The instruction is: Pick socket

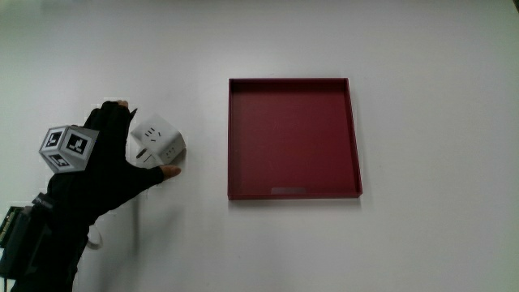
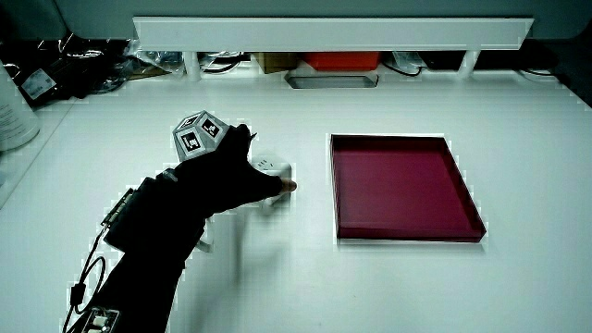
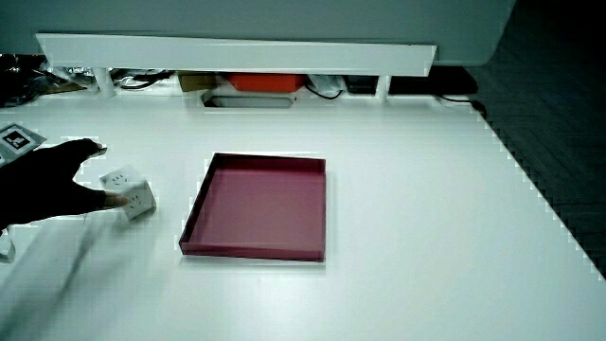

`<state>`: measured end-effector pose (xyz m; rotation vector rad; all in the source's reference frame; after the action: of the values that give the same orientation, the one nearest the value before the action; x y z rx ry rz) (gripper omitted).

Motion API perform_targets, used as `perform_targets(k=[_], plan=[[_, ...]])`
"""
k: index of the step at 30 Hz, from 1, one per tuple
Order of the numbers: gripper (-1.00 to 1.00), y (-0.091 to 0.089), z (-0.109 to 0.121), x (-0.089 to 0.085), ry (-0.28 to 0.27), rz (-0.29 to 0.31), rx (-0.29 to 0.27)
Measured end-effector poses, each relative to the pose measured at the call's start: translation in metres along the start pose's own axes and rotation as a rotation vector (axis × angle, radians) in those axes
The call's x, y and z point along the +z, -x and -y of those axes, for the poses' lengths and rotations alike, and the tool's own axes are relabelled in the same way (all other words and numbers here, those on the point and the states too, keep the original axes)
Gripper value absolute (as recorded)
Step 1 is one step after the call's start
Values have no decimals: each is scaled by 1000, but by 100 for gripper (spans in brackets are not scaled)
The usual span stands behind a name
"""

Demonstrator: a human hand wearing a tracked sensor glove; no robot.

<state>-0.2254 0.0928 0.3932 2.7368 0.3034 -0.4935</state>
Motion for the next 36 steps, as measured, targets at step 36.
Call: perform_targets(k=[36], plan=[[0,78,-124,-17,192,239,249]])
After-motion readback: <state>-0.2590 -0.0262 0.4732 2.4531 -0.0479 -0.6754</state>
